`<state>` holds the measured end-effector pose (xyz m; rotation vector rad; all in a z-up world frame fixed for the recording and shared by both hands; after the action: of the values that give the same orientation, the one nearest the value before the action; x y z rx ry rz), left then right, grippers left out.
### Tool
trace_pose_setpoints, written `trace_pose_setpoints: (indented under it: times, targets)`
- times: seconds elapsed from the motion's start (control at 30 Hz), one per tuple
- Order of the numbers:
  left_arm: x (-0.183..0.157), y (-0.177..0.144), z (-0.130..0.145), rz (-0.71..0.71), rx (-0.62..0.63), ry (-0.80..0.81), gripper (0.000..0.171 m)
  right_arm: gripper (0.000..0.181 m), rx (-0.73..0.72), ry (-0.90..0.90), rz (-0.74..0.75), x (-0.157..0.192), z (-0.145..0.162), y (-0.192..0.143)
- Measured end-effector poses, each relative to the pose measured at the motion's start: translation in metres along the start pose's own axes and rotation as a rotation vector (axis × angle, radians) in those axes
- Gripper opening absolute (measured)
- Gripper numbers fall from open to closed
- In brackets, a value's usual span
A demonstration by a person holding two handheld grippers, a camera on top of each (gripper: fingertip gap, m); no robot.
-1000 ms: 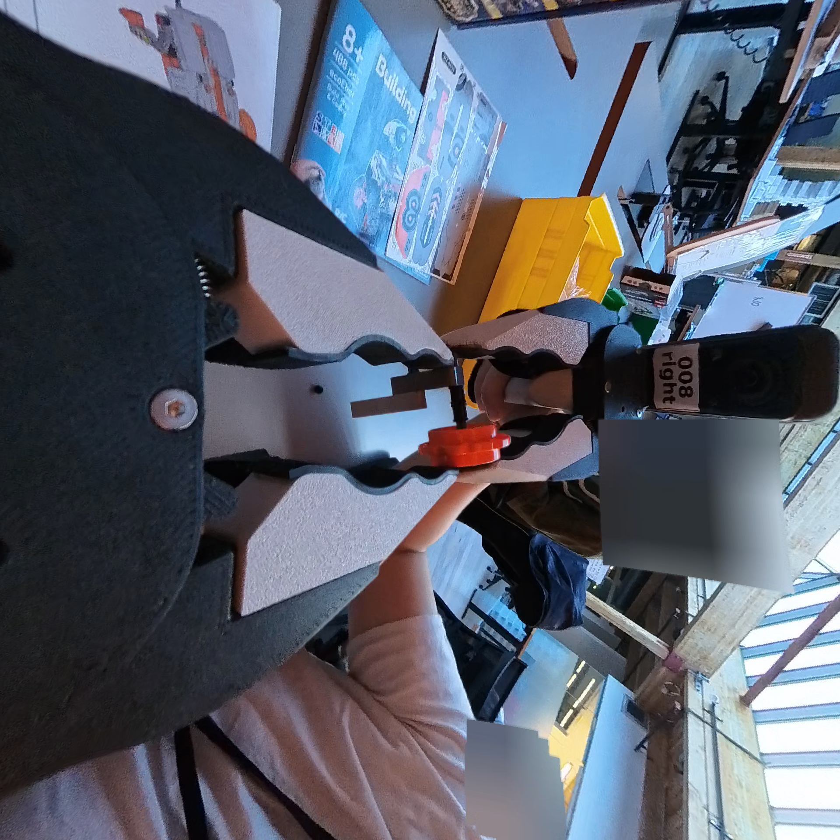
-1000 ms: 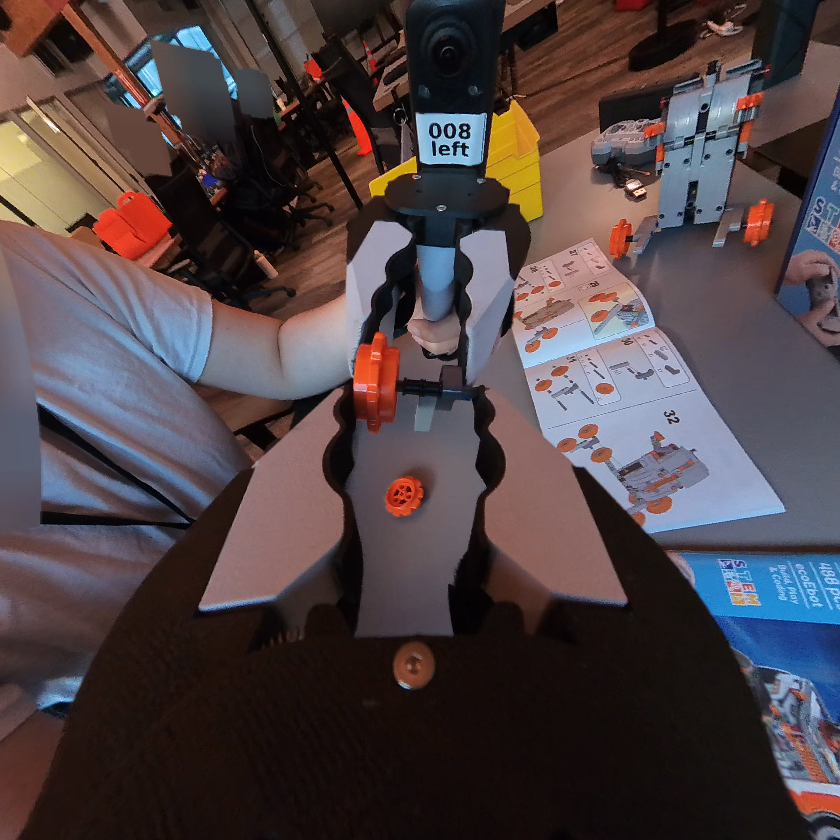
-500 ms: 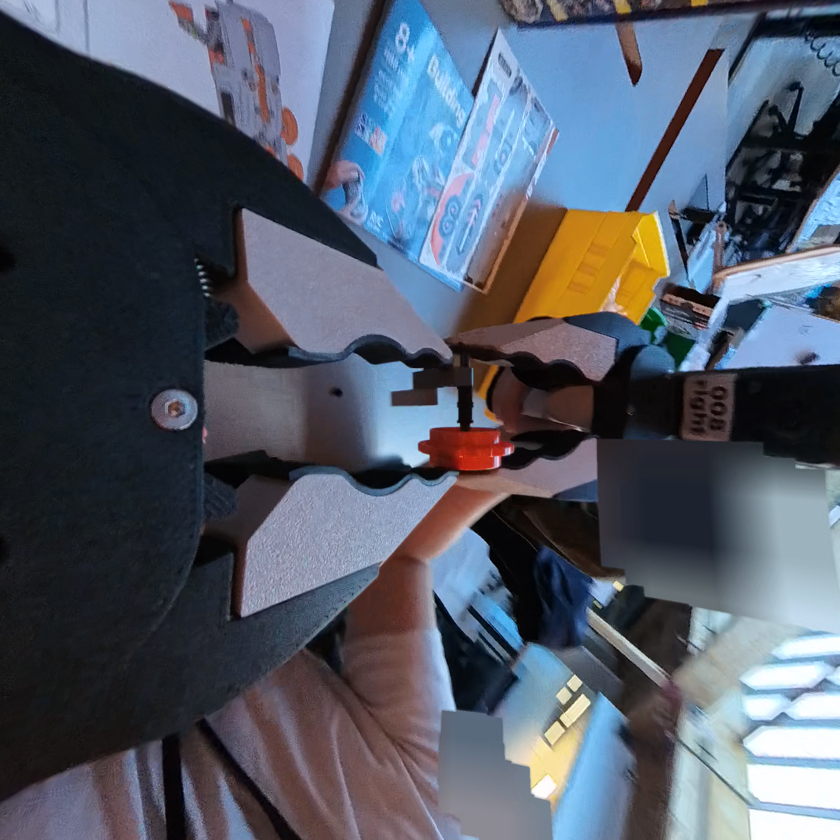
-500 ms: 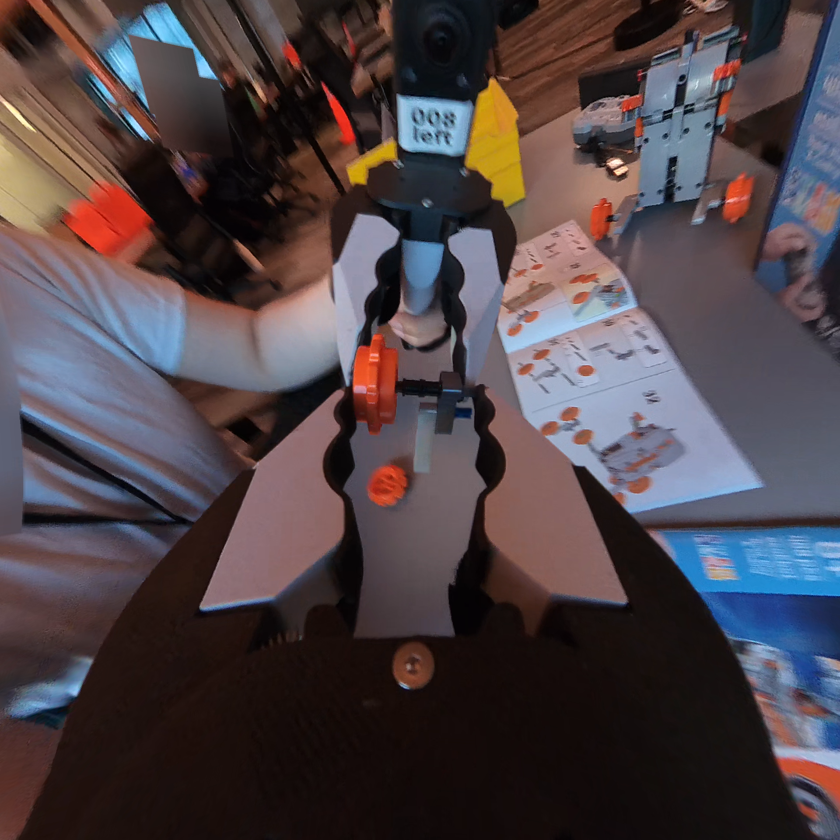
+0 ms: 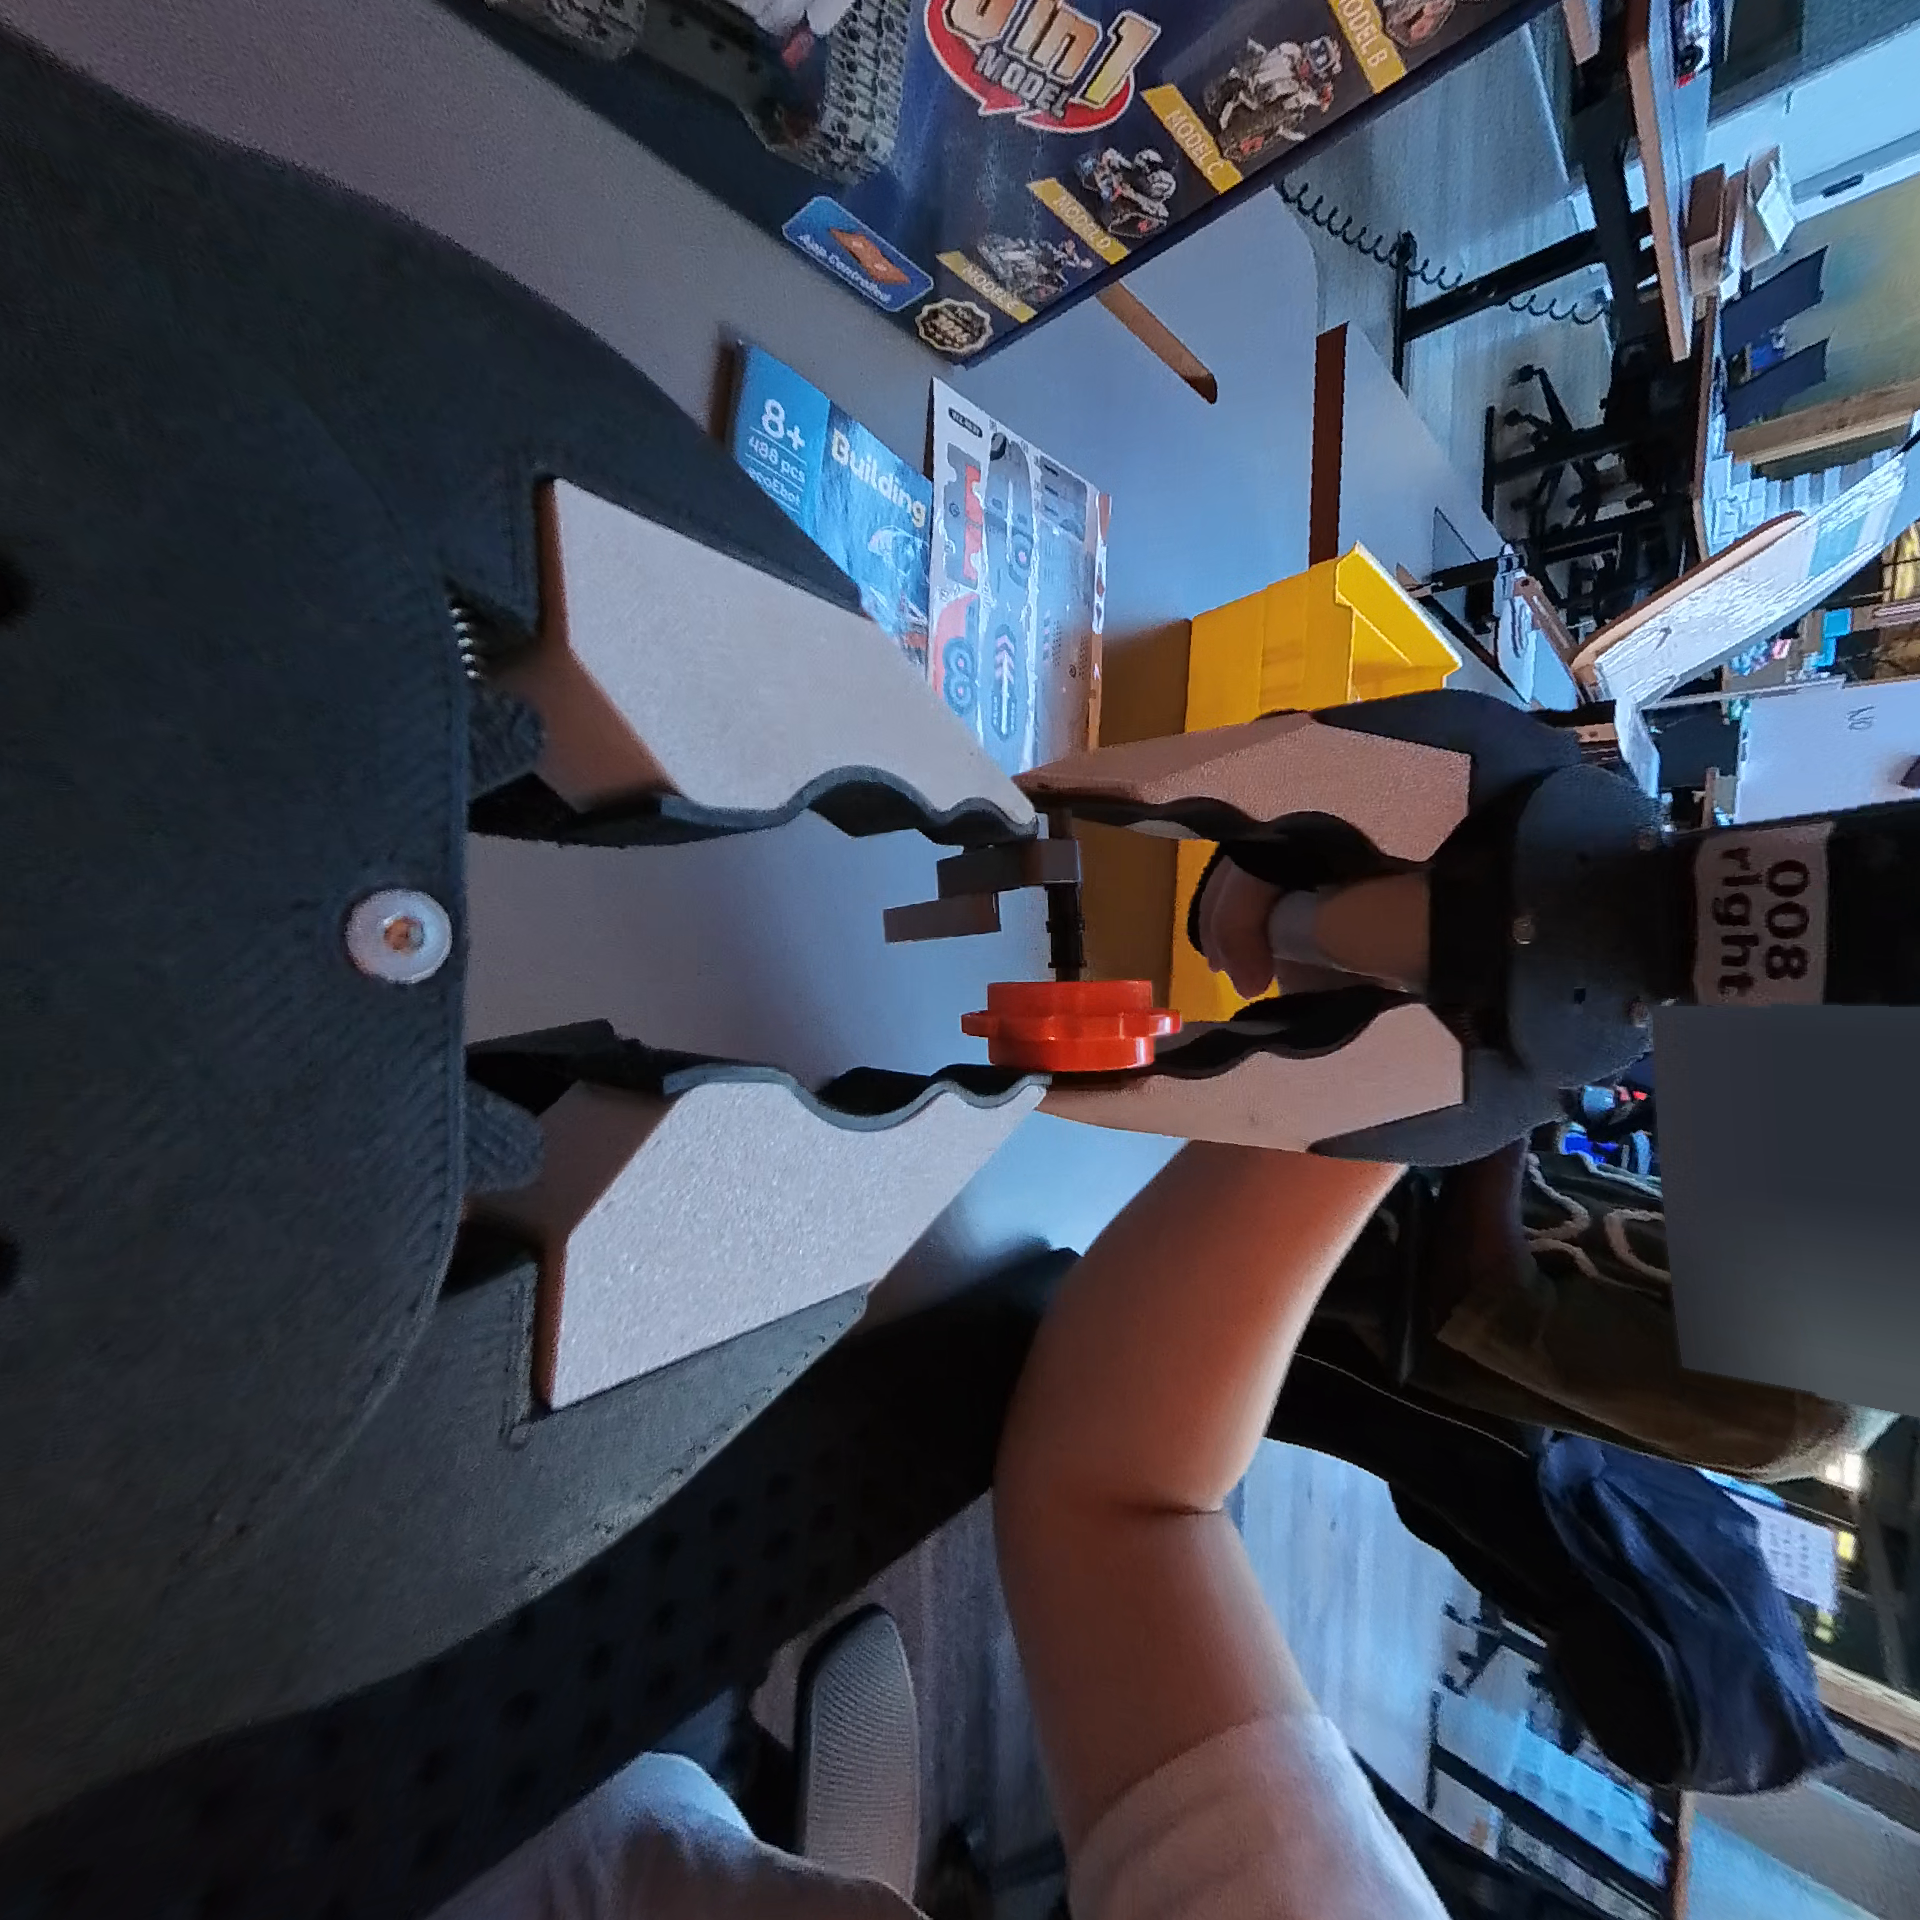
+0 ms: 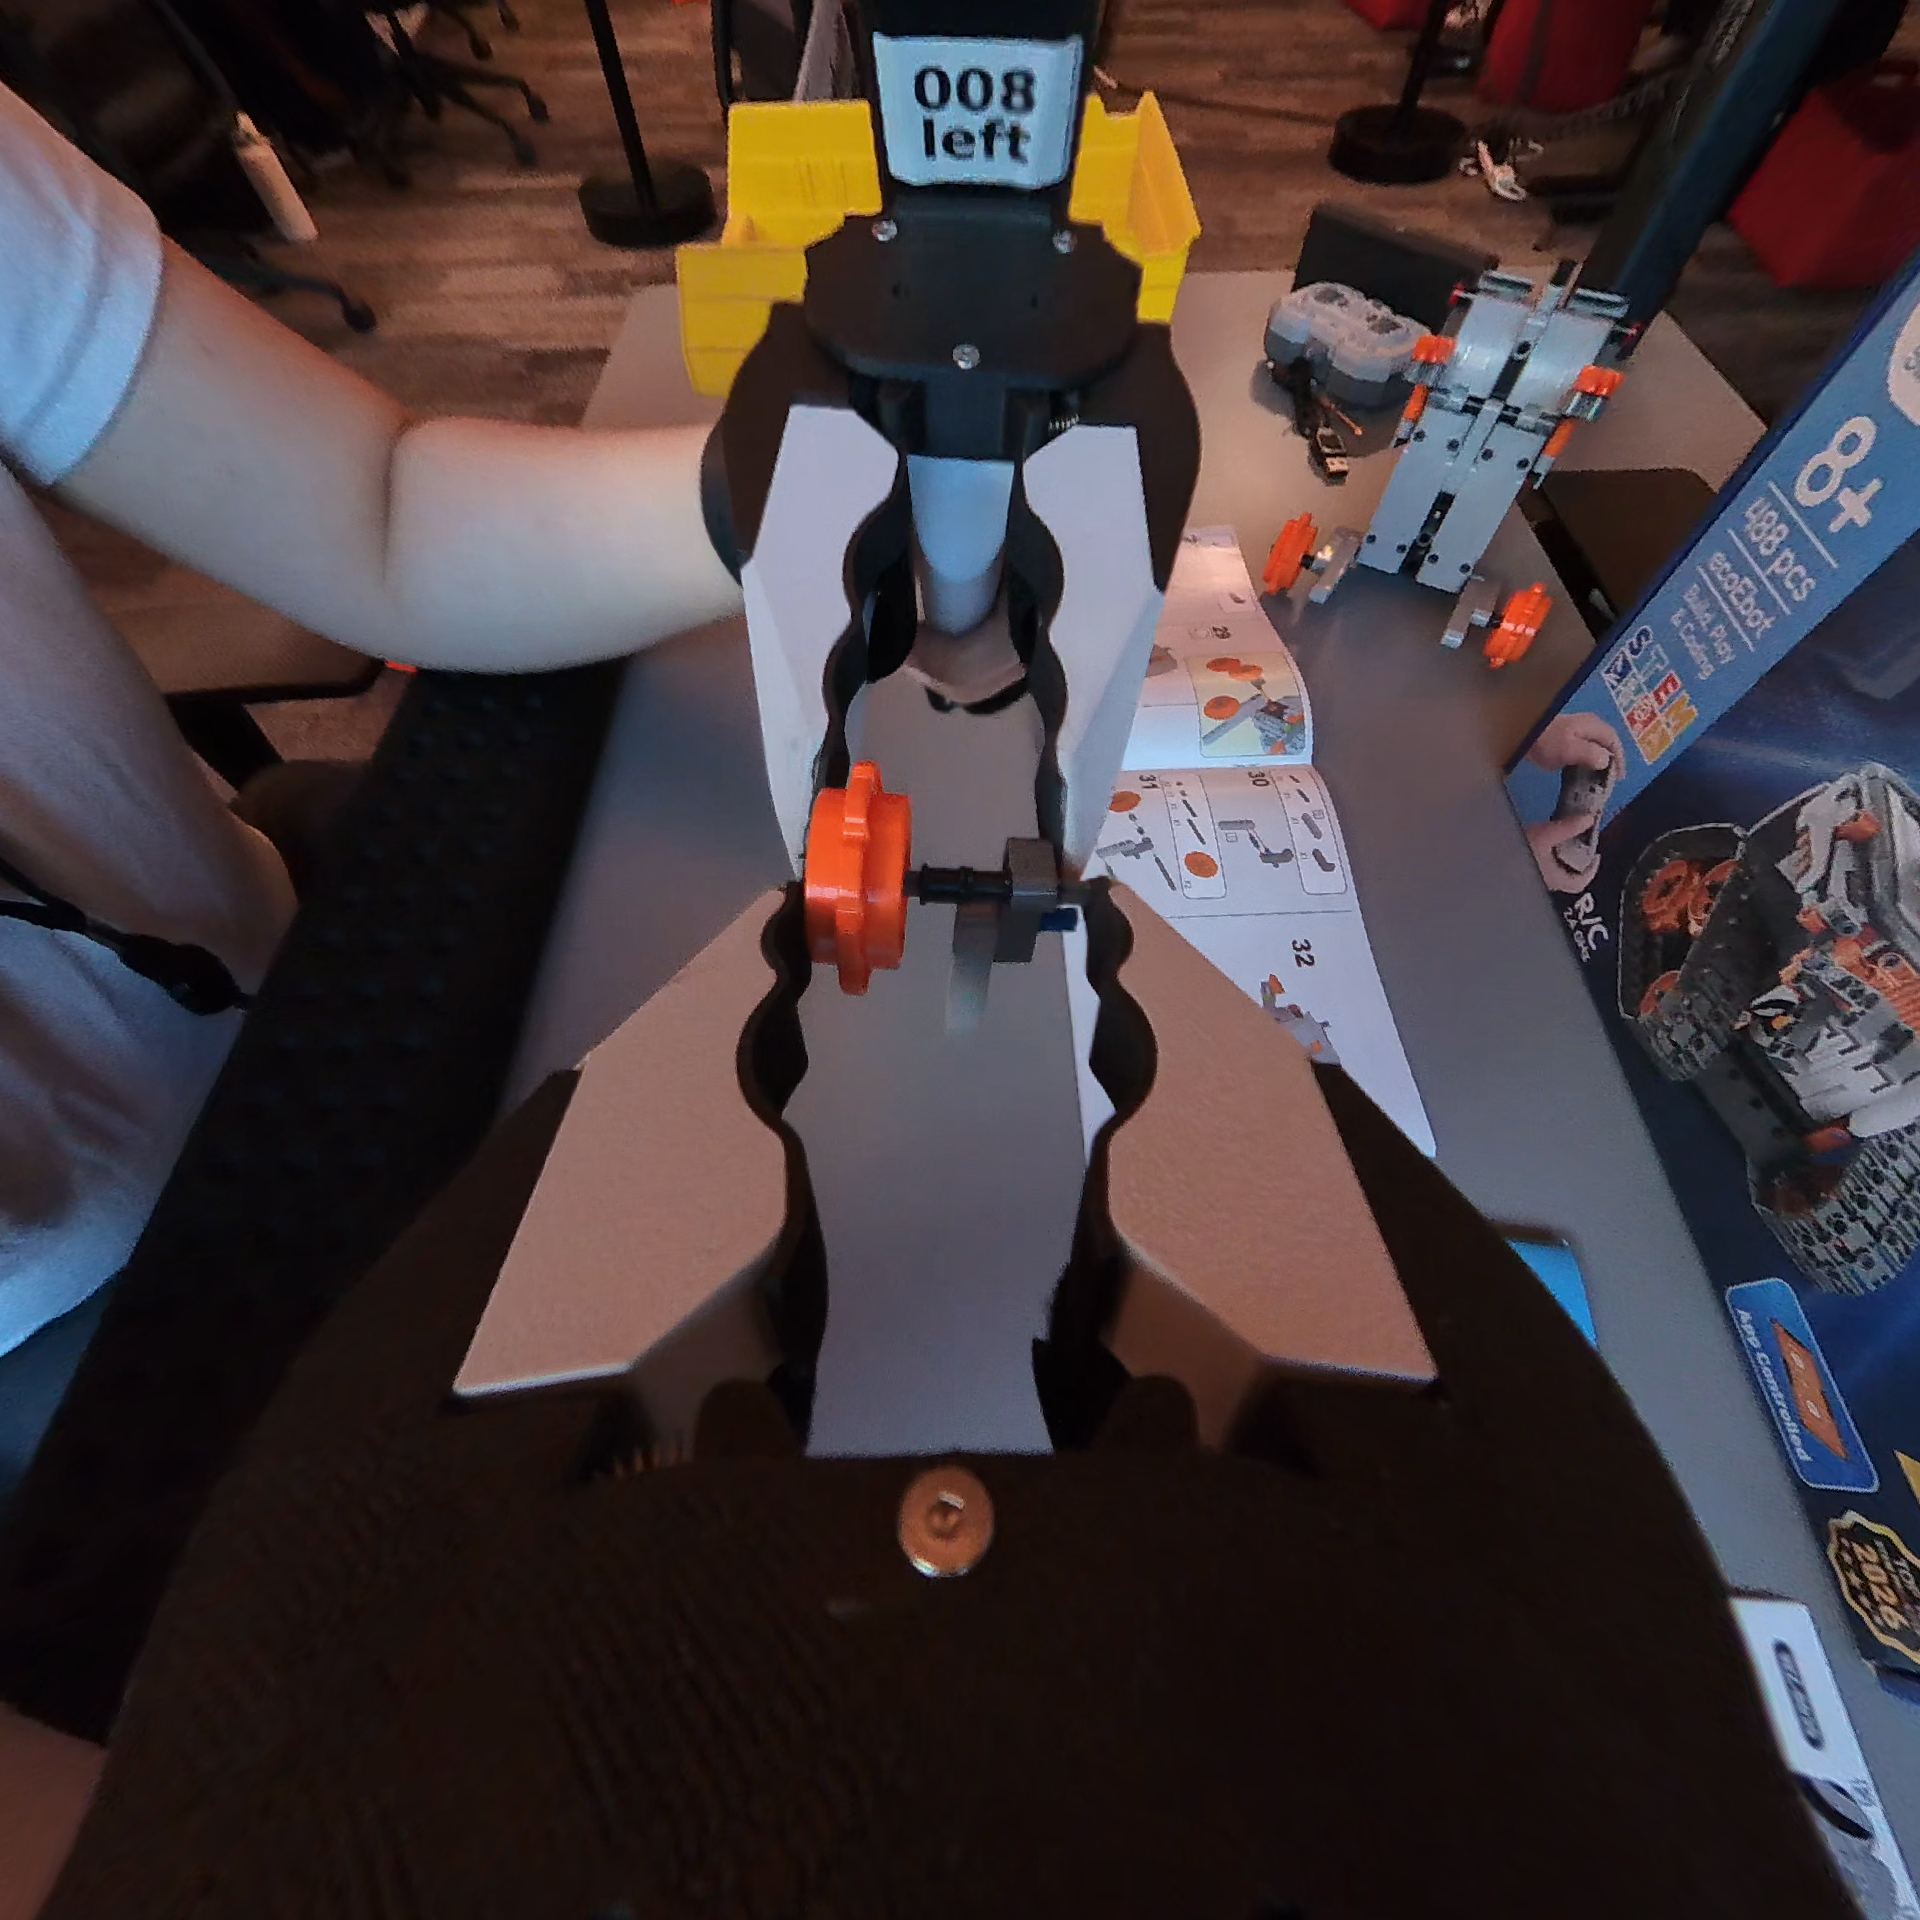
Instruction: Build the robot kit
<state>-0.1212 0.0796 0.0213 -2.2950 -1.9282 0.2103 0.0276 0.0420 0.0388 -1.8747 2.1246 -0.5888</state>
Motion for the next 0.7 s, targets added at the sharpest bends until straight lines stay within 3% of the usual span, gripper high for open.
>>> trace_pose_setpoints:
  times: [0.37, 0.7]
  targets:
    - [-0.013, -0.005, 0.001, -0.159, 0.099, 0.385, 0.041, 0.051, 0.221, -0.274, 0.19, 0.014, -0.01, 0.013]
    - [-0.02, -0.001, -0.003, -0.182, 0.096, 0.444, 0.04, 0.05, 0.268, -0.307, 0.221, 0.022, -0.015, 0.009]
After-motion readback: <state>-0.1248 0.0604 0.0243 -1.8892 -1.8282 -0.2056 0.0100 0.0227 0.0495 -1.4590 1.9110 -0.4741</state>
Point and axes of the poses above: each gripper's, where its closed fingertips meet, y out along the fingers, z out of its underside, x = y × z across the jaws, the point moved 9 cm from there along -y, back along the fingers, and after that the axes turned 8 degrees about -z, right-handed, at the moved point
